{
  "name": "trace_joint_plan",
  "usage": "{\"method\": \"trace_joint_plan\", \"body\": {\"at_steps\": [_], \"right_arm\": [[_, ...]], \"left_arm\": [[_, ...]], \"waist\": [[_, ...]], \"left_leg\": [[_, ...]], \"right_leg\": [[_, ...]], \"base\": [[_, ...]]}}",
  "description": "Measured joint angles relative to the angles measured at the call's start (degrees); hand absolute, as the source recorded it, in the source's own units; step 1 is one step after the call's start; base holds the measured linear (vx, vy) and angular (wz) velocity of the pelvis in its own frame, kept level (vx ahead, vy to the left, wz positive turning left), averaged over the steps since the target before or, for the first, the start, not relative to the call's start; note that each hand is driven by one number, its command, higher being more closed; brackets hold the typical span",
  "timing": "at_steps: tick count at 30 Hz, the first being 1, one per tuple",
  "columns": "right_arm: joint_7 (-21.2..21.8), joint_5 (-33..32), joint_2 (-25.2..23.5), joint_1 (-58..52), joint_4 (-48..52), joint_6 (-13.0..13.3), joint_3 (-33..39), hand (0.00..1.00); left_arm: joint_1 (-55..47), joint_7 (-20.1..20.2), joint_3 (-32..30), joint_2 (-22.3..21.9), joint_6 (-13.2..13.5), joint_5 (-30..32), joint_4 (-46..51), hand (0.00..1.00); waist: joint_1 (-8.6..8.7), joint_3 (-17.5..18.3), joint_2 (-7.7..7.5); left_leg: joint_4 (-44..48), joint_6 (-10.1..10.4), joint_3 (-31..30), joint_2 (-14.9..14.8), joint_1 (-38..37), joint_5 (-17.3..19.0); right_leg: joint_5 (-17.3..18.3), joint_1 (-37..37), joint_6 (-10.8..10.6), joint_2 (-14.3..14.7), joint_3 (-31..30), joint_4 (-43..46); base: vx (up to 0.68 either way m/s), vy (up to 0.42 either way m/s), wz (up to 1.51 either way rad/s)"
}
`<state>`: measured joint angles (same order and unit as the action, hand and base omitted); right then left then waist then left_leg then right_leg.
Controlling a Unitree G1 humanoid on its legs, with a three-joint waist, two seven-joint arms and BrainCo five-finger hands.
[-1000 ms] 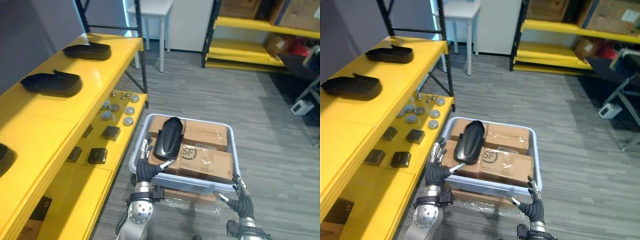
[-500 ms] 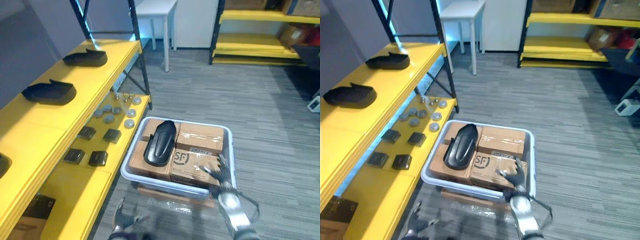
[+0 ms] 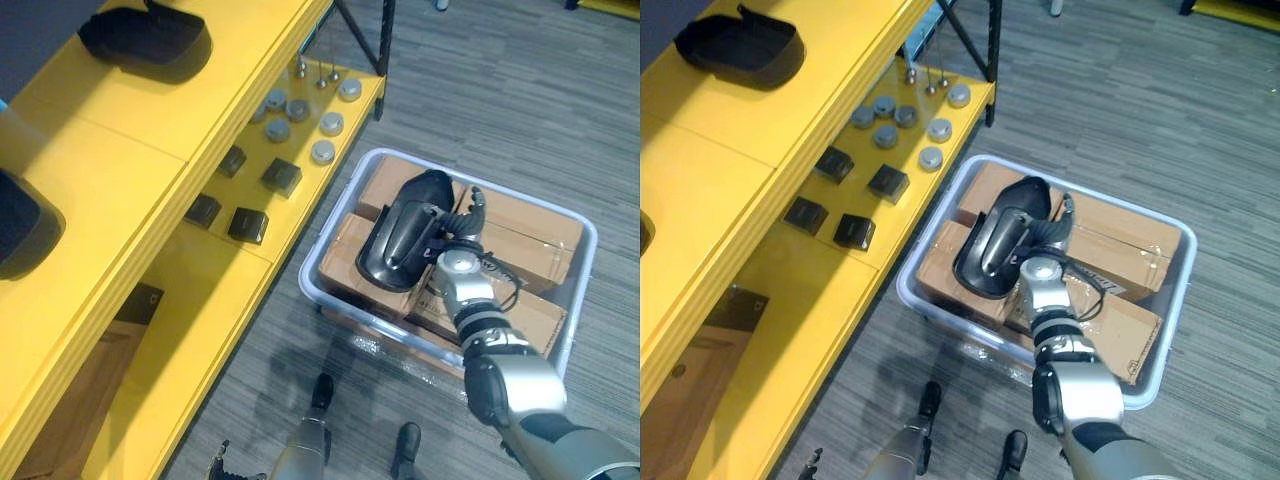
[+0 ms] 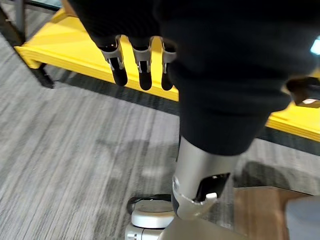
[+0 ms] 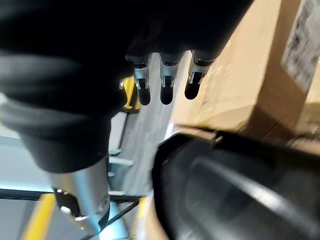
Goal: Walk over and take plastic housings, then place them on the shelf
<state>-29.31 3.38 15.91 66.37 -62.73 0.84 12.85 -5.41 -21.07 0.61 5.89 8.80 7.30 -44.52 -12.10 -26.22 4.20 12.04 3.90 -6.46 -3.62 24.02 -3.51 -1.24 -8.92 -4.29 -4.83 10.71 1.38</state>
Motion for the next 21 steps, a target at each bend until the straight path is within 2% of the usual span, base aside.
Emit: {"method": "trace_joint_plan", "body": {"at_steps": [3,8,15,16,21], "right_arm": [[-0.62,1.67,2.33,2.64,-1.40,-1.03,-0.90,0.00],[-0.98,3.95,2.89,4.00,-3.78,-2.01,-3.89,0.00],[4.15,4.35,4.32,4.30,-8.84,-3.15,-7.80,0.00],[5.12,5.20,4.69,4.37,-9.03,-3.43,-8.48,1.00],[5.95,6.46,6.40,5.20,-10.30,-4.17,-8.36,1.00]], "left_arm": [[2.48,-0.01,1.02,0.66,-0.04,-2.35,-1.68,0.00],[4.64,-0.01,2.79,1.56,0.03,-4.92,-2.79,0.00],[7.98,0.16,3.13,2.03,-0.03,-8.91,-5.11,0.00],[8.17,0.18,3.08,2.05,-0.05,-9.45,-5.14,0.00],[9.49,0.58,2.91,2.27,-0.22,-10.81,-5.16,0.00]], "waist": [[-0.04,-0.36,-0.51],[-0.32,-0.95,-0.96],[-1.00,-1.76,-2.06],[-1.11,-1.86,-2.26],[-1.20,-2.05,-3.02]], "left_leg": [[-0.42,0.13,-1.30,-0.07,1.93,-0.78],[-1.11,0.33,-2.07,-0.53,3.37,-1.54],[-2.77,0.58,-3.17,-1.71,5.48,-2.88],[-3.09,0.64,-3.27,-1.87,5.52,-3.07],[-5.55,1.24,-3.83,-2.21,5.49,-4.22]], "right_leg": [[-0.29,-1.59,-0.04,0.43,0.93,-0.01],[-1.24,-3.05,-0.53,1.09,0.93,-0.24],[-3.42,-5.32,-1.11,2.36,0.69,-0.87],[-3.60,-5.46,-1.10,2.51,0.69,-0.87],[-3.62,-6.35,-1.09,2.80,0.69,-0.86]], "base": [[-0.01,-0.021,0.17],[0.00,-0.011,0.03],[0.00,-0.009,0.00],[0.00,0.000,0.00],[0.01,-0.022,0.02]]}}
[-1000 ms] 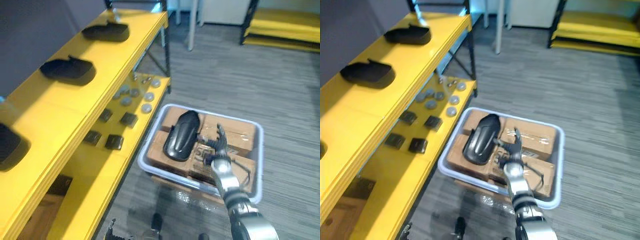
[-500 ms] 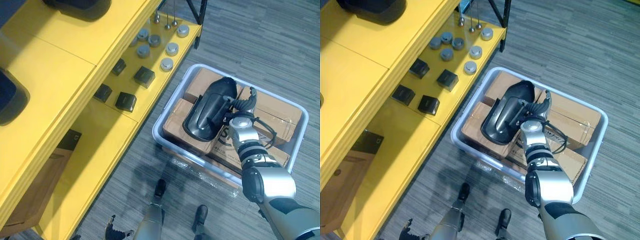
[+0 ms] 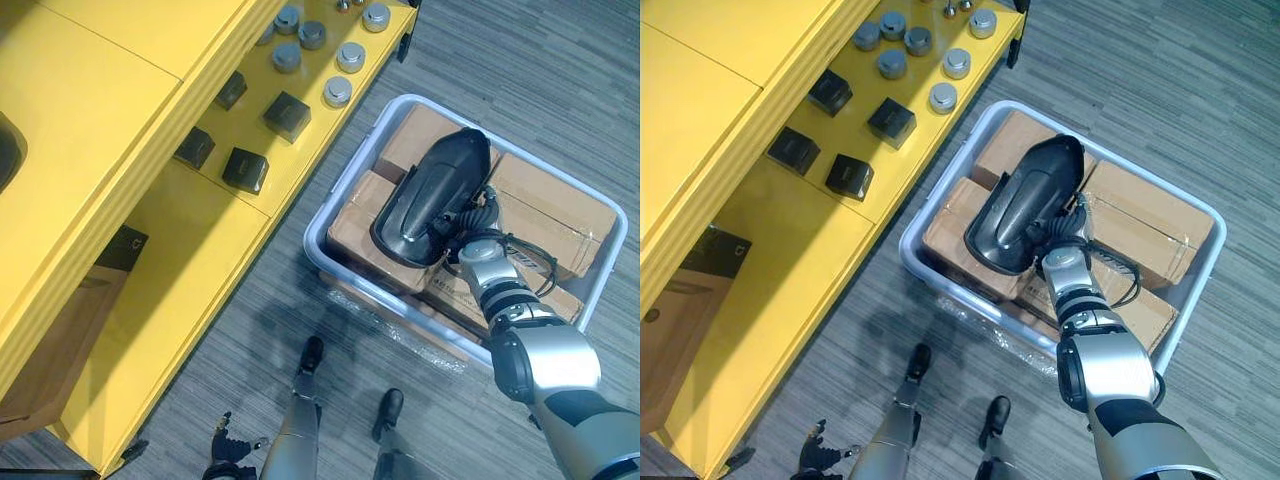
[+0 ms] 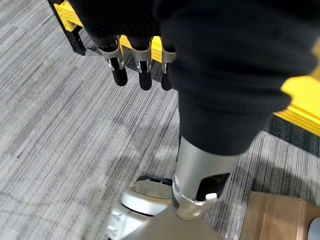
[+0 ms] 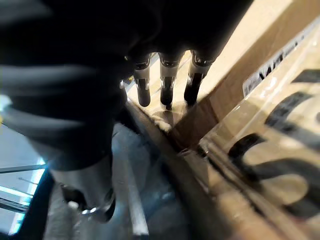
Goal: Walk over and take plastic housings, then place them on the shelf
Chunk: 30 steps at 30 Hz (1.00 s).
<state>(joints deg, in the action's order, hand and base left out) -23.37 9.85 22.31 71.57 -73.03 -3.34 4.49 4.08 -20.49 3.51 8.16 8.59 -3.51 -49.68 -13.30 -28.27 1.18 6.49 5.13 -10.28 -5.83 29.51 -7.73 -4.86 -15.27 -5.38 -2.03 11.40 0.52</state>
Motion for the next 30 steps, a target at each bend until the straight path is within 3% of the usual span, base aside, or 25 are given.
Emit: {"method": "trace_joint_plan", "body": {"at_steps": [8,13,15,19,22,28,30], "right_arm": [[2.92,0.26,1.98,0.12,-2.63,-1.13,5.02,1.00],[3.43,3.12,5.89,-1.83,-4.69,-3.34,4.26,1.00],[3.38,4.10,7.53,-2.06,-4.03,-3.46,1.86,1.00],[2.83,6.70,9.18,-2.39,0.97,-3.19,-3.52,1.00],[1.69,11.53,9.26,-4.83,10.12,-2.66,-7.14,1.00],[1.01,18.20,9.29,-6.58,21.76,-1.27,-14.00,1.00],[1.03,20.54,9.17,-7.65,25.57,-0.87,-16.36,1.00]], "left_arm": [[-0.28,0.64,0.24,-0.09,-0.86,-0.84,3.80,0.00],[-4.35,0.79,3.63,-0.98,-0.71,-0.82,22.64,0.00],[-6.34,1.26,5.82,-1.61,0.00,-0.80,32.81,0.00],[-7.39,3.12,6.53,-1.50,1.48,-1.73,44.44,0.00],[-6.71,4.87,6.51,-0.16,2.00,-5.34,54.24,0.00],[5.83,6.03,7.30,3.54,2.83,-12.51,54.38,0.00],[15.78,6.88,10.36,5.27,3.12,-20.65,47.62,0.00]], "waist": [[-0.13,-0.02,-0.05],[0.19,-0.04,-0.04],[1.35,-0.04,-0.04],[2.96,-0.04,-0.04],[3.75,0.01,0.03],[6.31,0.68,-0.02],[6.92,1.09,-0.06]], "left_leg": [[-5.09,0.31,-0.93,-0.36,-1.32,-3.92],[-7.13,-0.30,-1.04,1.05,-3.87,-5.17],[-8.82,-0.58,-0.95,1.42,-4.70,-6.15],[-9.83,-0.96,0.13,1.65,-6.46,-6.75],[-10.46,-0.97,1.51,1.43,-9.43,-6.73],[-11.35,-0.90,2.74,0.93,-11.04,-6.78],[-11.37,-0.78,3.17,0.77,-11.49,-6.88]], "right_leg": [[0.28,-0.64,0.21,0.32,0.35,-0.32],[1.63,1.38,0.51,-1.15,1.25,-0.25],[1.83,1.51,0.44,-1.69,1.72,-0.18],[1.82,2.37,0.44,-2.26,1.39,-0.19],[1.82,4.34,0.45,-2.31,0.21,-0.23],[1.81,5.00,0.48,-2.10,-0.16,-0.23],[1.76,5.28,0.55,-2.00,-0.56,-0.24]], "base": [[0.03,-0.042,0.04],[0.05,-0.018,0.13],[0.04,-0.008,0.06],[0.05,-0.024,-0.07],[0.10,-0.070,-0.18],[0.04,-0.041,-0.09],[0.02,-0.032,-0.08]]}}
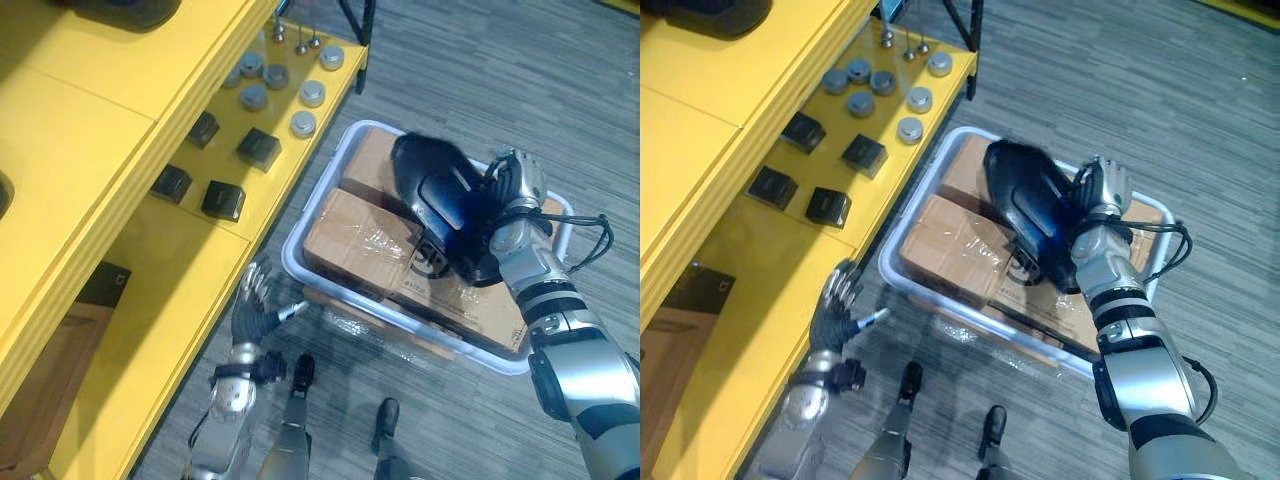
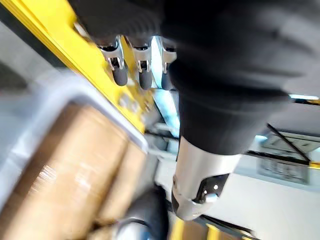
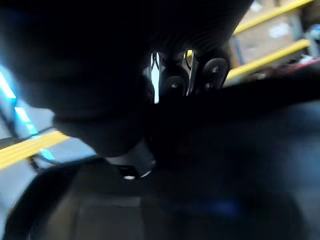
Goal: Walk over and take plastic housings, then place them on the shelf
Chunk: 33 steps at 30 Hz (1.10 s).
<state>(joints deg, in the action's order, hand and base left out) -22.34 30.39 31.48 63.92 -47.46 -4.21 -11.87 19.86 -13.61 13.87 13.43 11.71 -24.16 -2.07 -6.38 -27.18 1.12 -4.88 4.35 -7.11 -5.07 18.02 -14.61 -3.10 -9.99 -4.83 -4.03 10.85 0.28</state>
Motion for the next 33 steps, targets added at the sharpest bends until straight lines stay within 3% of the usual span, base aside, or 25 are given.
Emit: {"method": "trace_joint_plan", "body": {"at_steps": [3,7,13,22,25,27,31,32,33], "right_arm": [[-0.16,0.91,-2.29,-0.99,5.89,0.13,-0.59,1.00],[-1.57,0.97,-7.80,-1.97,13.37,0.52,-1.87,1.00],[-4.32,0.96,-15.26,-3.44,18.56,0.55,-2.99,1.00],[-7.44,0.97,-20.29,-7.04,25.39,0.45,-4.41,1.00],[-8.27,0.92,-23.42,-10.58,30.43,0.58,-6.51,1.00],[-9.33,0.64,-26.49,-14.80,31.98,2.01,-9.01,1.00],[-10.60,-0.87,-28.32,-19.68,35.80,3.30,-9.42,1.00],[-10.64,-0.92,-28.64,-20.99,37.20,3.90,-10.27,1.00],[-10.65,-1.33,-28.88,-21.77,38.05,4.51,-10.88,1.00]], "left_arm": [[11.45,0.42,4.58,1.21,0.14,-10.68,-9.60,0.00],[19.55,0.54,8.09,-0.87,0.23,-22.20,-18.83,0.00],[23.12,-0.49,8.44,-5.03,0.24,-27.58,-26.63,0.00],[23.32,-6.28,6.66,-6.83,0.56,-28.64,-29.55,0.00],[23.91,-7.24,3.45,-8.75,1.97,-29.29,-29.40,0.00],[24.21,-7.88,1.67,-10.77,5.08,-32.53,-27.62,0.00],[24.17,-9.10,-0.29,-11.39,8.43,-33.43,-27.55,0.00],[24.17,-9.59,-1.20,-11.55,9.01,-33.43,-27.48,1.00],[24.14,-9.83,-1.58,-11.54,9.71,-33.51,-27.43,1.00]], "waist": [[1.45,0.55,-0.29],[3.26,1.52,-1.23],[5.12,1.79,-1.39],[5.42,2.14,-1.87],[5.56,2.59,-2.43],[5.58,3.19,-3.27],[5.50,3.59,-3.96],[5.52,3.79,-4.31],[5.53,3.97,-4.61]], "left_leg": [[0.00,0.11,0.85,-0.16,-0.25,-0.12],[0.00,0.12,2.32,-0.61,-0.65,-0.13],[-0.02,0.61,2.80,-1.62,-0.88,-0.28],[-0.03,0.84,3.68,-2.13,-0.94,-0.36],[-0.02,0.92,4.04,-2.20,-1.08,-0.29],[-0.02,1.08,4.18,-2.33,-1.20,-0.17],[-0.02,1.35,4.43,-2.39,-1.56,0.04],[-0.02,1.62,4.74,-2.46,-1.83,0.26],[-0.02,1.68,4.99,-2.52,-1.96,0.32]], "right_leg": [[-0.28,-0.13,0.34,0.08,-0.77,-0.06],[-1.16,-0.05,0.98,0.43,-2.14,-1.13],[-1.69,-0.11,1.64,1.40,-2.61,-1.29],[-2.29,-0.29,2.02,1.86,-3.40,-1.84],[-2.30,-0.35,2.01,1.88,-3.77,-1.89],[-2.31,-0.30,2.02,1.98,-3.96,-2.00],[-2.53,0.16,2.26,2.00,-4.13,-2.51],[-2.73,0.46,2.35,2.04,-4.38,-2.90],[-2.80,0.52,2.41,2.08,-4.66,-3.02]], "base": [[0.02,-0.019,-0.12],[0.01,-0.013,-0.19],[-0.01,-0.013,-0.09],[-0.01,0.012,-0.04],[0.01,0.026,-0.07],[0.01,0.025,-0.04],[-0.01,0.030,-0.03],[-0.01,0.031,-0.09],[-0.01,0.034,-0.22]]}}
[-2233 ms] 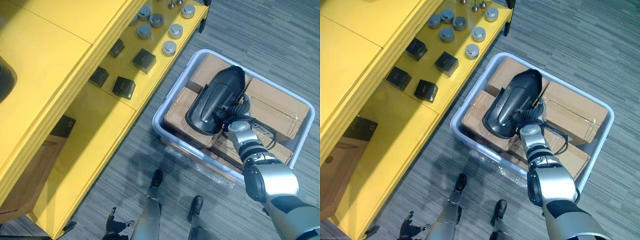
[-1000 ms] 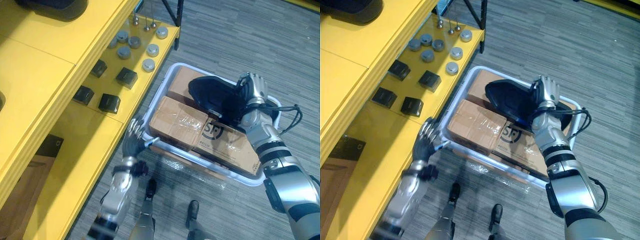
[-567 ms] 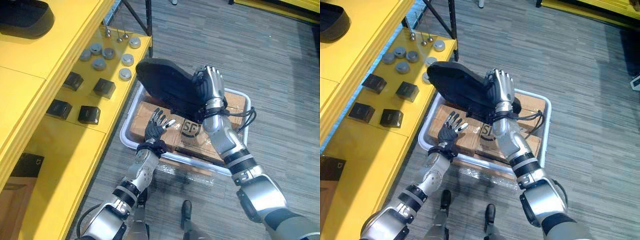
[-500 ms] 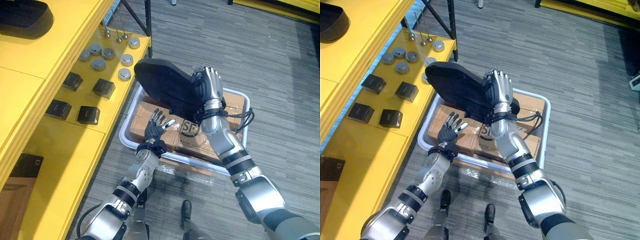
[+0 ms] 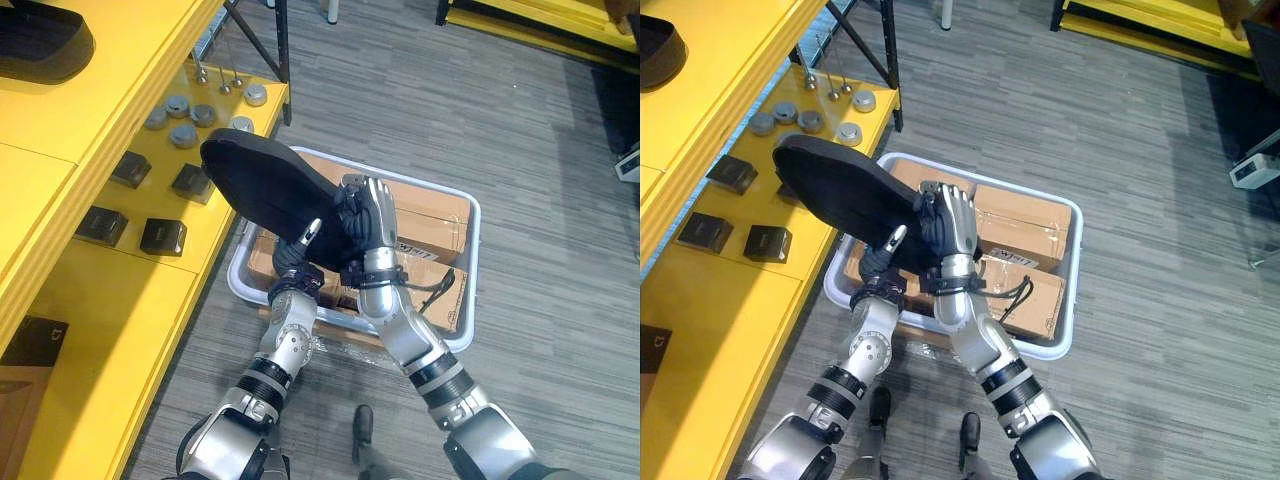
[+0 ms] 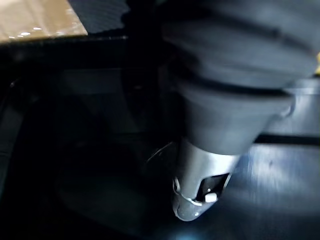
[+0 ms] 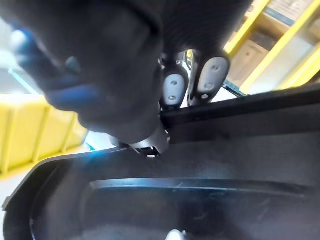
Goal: Walk over and take plastic housings, then place them on the shelf
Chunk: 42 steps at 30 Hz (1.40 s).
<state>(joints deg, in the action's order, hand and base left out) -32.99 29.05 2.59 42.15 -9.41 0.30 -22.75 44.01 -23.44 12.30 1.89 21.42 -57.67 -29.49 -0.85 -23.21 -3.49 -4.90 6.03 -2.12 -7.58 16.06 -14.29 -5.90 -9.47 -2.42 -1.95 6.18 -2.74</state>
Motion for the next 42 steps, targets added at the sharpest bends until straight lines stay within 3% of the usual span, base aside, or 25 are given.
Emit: {"method": "trace_joint_plan", "body": {"at_steps": [4,9,14,17,18,20,22,23,24,25,27,28,30,32,33,35,37,40,41,42], "right_arm": [[-0.30,-2.92,-0.93,-4.41,3.78,2.17,-1.71,1.00],[-0.24,-6.11,-0.95,-6.86,6.01,4.52,-2.42,1.00],[1.60,-6.79,-1.10,-14.20,8.60,7.21,-6.16,1.00],[4.22,-7.75,-1.22,-19.03,9.12,8.69,-7.89,1.00],[5.43,-8.34,-1.35,-19.90,9.18,9.17,-8.22,1.00],[6.59,-8.39,-1.21,-20.26,10.15,9.44,-8.49,1.00],[8.79,-8.51,-1.45,-20.07,11.15,10.27,-9.54,1.00],[9.43,-8.86,-1.96,-20.06,11.53,10.73,-9.86,1.00],[9.94,-9.25,-2.57,-20.07,11.86,11.01,-10.04,1.00],[11.59,-10.48,-4.65,-20.08,13.10,11.08,-10.28,1.00],[12.60,-11.08,-6.20,-20.07,13.48,11.56,-9.94,1.00],[13.47,-13.11,-6.71,-20.02,13.64,12.39,-9.76,0.00],[14.60,-14.55,-6.71,-20.04,14.50,12.66,-8.71,0.00],[16.79,-16.97,-6.73,-20.05,15.90,13.38,-8.01,0.00],[18.48,-19.35,-7.00,-20.09,15.90,13.60,-7.39,0.00],[20.81,-22.60,-6.90,-20.29,15.88,13.62,-6.63,0.00],[22.87,-27.08,-6.62,-20.64,15.79,13.61,-6.40,0.00],[25.87,-33.84,-5.57,-23.79,15.94,13.58,-3.67,0.00],[25.99,-35.70,-5.18,-27.05,17.51,13.50,0.28,0.00],[25.90,-36.64,-4.91,-29.69,19.20,13.48,4.53,0.00]], "left_arm": [[-1.16,-0.20,-2.23,0.06,3.87,-0.73,2.22,1.00],[-4.25,1.37,-3.34,0.06,5.42,-1.06,6.80,1.00],[-18.60,2.47,-4.23,-2.03,4.87,-0.50,17.72,1.00],[-27.09,4.15,-5.72,-4.46,3.92,-0.34,21.73,1.00],[-29.32,4.84,-6.63,-5.06,3.60,0.65,23.06,1.00],[-31.02,5.32,-7.53,-5.38,2.91,1.47,25.31,1.00],[-34.09,6.05,-10.43,-5.07,2.08,5.80,30.64,1.00],[-35.73,6.05,-11.55,-5.04,1.91,8.35,33.33,1.00],[-36.92,6.02,-12.16,-5.06,1.86,9.78,35.33,1.00],[-39.47,5.78,-13.60,-5.13,1.81,13.77,40.20,1.00],[-40.93,5.25,-14.37,-5.30,1.77,17.03,43.73,1.00],[-41.72,4.76,-15.03,-5.38,1.74,20.51,45.82,1.00],[-41.87,4.27,-15.24,-5.36,1.31,24.44,48.06,1.00],[-41.35,3.27,-15.46,-4.99,1.01,28.09,50.16,1.00],[-41.52,2.54,-16.05,-4.31,0.98,30.84,51.72,1.00],[-41.86,2.28,-16.80,-2.67,0.94,33.85,52.67,1.00],[-42.40,2.16,-17.48,-2.09,0.77,36.08,53.56,1.00],[-42.64,1.54,-18.18,-1.15,0.07,38.32,53.52,1.00],[-42.63,1.55,-18.34,-1.02,-0.33,38.40,53.21,1.00],[-43.22,2.03,-19.08,-0.92,-0.44,38.40,52.96,1.00]], "waist": [[0.16,1.09,-1.61],[0.08,2.38,-2.63],[-0.10,4.63,-2.19],[-0.52,5.41,-1.18],[-1.61,5.72,-0.73],[-1.52,6.32,0.36],[-2.53,7.70,2.72],[-3.25,7.93,3.07],[-3.75,8.08,3.08],[-5.81,8.79,2.86],[-6.24,10.31,2.89],[-6.28,11.65,3.34],[-5.78,12.56,4.19],[-4.28,13.26,4.21],[-4.38,13.24,4.26],[-4.30,13.18,4.38],[-4.04,13.40,4.47],[-3.06,13.65,4.36],[-2.78,13.73,4.21],[-2.64,13.95,3.84]], "left_leg": [[-0.01,0.78,1.05,-0.64,-1.54,0.65],[-0.01,1.38,1.96,-1.27,-2.34,1.14],[0.00,2.40,0.39,-1.32,-4.05,2.02],[0.57,3.08,-4.64,-0.61,-5.27,2.58],[1.82,3.08,-4.28,-0.48,-4.73,3.94],[7.28,1.36,3.61,-1.96,-0.96,6.50],[15.51,-0.87,19.52,-6.80,2.77,7.74],[17.04,-2.15,23.75,-7.48,2.71,8.26],[17.66,-2.99,24.31,-7.03,2.73,8.76],[18.38,-4.39,23.84,-4.40,2.76,9.82],[18.11,-5.81,21.92,-0.78,2.65,11.22],[16.94,-6.10,19.54,1.89,1.91,11.78],[13.50,-7.22,15.33,4.82,-1.94,11.12],[9.64,-8.52,8.91,7.90,-6.98,10.46],[9.22,-9.35,5.70,8.64,-9.10,11.03],[9.19,-10.56,1.11,9.24,-11.72,11.92],[8.99,-10.56,-2.60,9.58,-13.48,12.14],[9.14,-9.74,-9.16,9.89,-14.01,12.82],[9.33,-9.37,-11.77,10.42,-13.77,13.06],[9.67,-9.02,-13.75,11.47,-13.46,13.31]], "right_leg": [[-0.38,1.34,0.21,0.64,-1.06,-0.95],[-0.52,1.80,0.42,1.22,-2.05,-1.63],[0.75,4.32,1.12,1.52,-0.07,-1.71],[4.29,7.88,1.50,1.35,5.90,0.43],[5.67,9.02,1.71,0.92,8.62,1.48],[6.61,10.47,1.39,0.29,13.66,1.43],[8.43,12.47,-0.02,-0.80,19.84,1.98],[9.30,13.28,-1.05,-1.86,21.35,2.66],[9.89,13.63,-1.89,-2.71,21.96,3.23],[10.66,14.35,-3.04,-5.00,23.54,4.07],[11.02,16.06,-3.69,-7.45,26.95,4.70],[11.05,16.64,-3.74,-9.53,29.86,8.28],[10.88,16.32,-3.44,-14.16,32.78,20.96],[8.54,14.23,1.22,-19.54,30.60,38.69],[10.00,11.25,2.01,-19.50,25.74,47.32],[13.11,7.13,1.18,-15.89,19.16,52.69],[15.45,4.14,0.88,-13.02,16.70,50.66],[16.77,0.40,1.20,-7.00,11.52,35.21],[16.59,0.03,0.90,-3.91,4.90,26.37],[16.15,-0.04,0.80,-2.78,0.01,21.01]], "base": [[0.00,0.014,-0.14],[0.02,0.011,-0.12],[0.06,0.010,0.16],[0.07,0.005,0.92],[0.06,0.005,1.36],[0.05,0.006,1.39],[0.12,0.051,1.48],[0.18,0.099,0.97],[0.20,0.155,0.68],[0.22,0.180,0.58],[0.25,0.176,0.92],[0.32,0.202,1.24],[0.41,0.302,1.42],[0.32,0.221,1.76],[0.24,0.104,1.34],[0.26,0.026,1.35],[0.20,-0.064,1.25],[0.16,-0.150,1.17],[0.13,-0.206,1.07],[0.15,-0.248,1.29]]}}
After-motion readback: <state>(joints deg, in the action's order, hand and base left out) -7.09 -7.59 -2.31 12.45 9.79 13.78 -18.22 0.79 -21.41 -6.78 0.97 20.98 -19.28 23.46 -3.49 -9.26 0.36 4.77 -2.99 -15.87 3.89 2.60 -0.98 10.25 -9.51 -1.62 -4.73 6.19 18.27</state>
